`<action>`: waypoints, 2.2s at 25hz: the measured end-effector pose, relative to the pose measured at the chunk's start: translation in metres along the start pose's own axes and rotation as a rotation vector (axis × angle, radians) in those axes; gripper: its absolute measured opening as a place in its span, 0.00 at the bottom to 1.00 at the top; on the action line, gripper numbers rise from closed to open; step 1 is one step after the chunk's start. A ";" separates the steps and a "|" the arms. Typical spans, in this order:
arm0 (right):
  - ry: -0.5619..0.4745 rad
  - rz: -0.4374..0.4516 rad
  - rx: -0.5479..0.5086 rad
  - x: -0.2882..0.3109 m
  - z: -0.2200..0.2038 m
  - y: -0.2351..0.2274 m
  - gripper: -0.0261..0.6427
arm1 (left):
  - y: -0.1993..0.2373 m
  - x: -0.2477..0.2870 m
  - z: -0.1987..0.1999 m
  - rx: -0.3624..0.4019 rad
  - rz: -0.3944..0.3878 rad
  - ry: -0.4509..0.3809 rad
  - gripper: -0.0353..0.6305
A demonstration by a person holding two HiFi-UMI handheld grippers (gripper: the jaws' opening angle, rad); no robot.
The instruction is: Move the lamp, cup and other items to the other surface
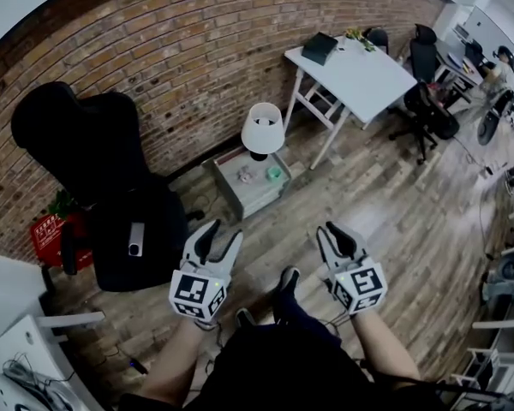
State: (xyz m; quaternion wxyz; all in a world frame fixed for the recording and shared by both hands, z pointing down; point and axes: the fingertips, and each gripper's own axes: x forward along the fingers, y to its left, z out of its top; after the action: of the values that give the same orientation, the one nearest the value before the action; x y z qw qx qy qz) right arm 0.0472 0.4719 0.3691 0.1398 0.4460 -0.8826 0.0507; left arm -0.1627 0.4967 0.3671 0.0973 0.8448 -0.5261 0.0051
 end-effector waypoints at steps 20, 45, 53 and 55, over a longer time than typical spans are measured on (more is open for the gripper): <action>-0.069 0.220 0.081 0.091 0.010 -0.196 0.43 | -0.051 0.182 0.014 0.086 0.077 0.151 0.44; 0.037 0.271 0.048 0.262 0.027 -0.282 0.32 | 0.102 0.334 0.004 0.096 0.054 0.180 0.44; 0.104 0.251 -0.034 0.358 0.042 -0.299 0.38 | 0.185 0.406 -0.002 0.190 -0.053 0.237 0.44; 0.140 0.247 -0.074 0.376 0.039 -0.305 0.38 | 0.200 0.420 -0.011 0.215 -0.086 0.274 0.44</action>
State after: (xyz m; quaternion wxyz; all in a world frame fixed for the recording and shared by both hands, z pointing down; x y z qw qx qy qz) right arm 0.0720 -0.0094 0.4314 0.2100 0.3237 -0.9202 0.0659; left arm -0.1521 0.0405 0.4561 0.0772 0.8635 -0.4678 0.1722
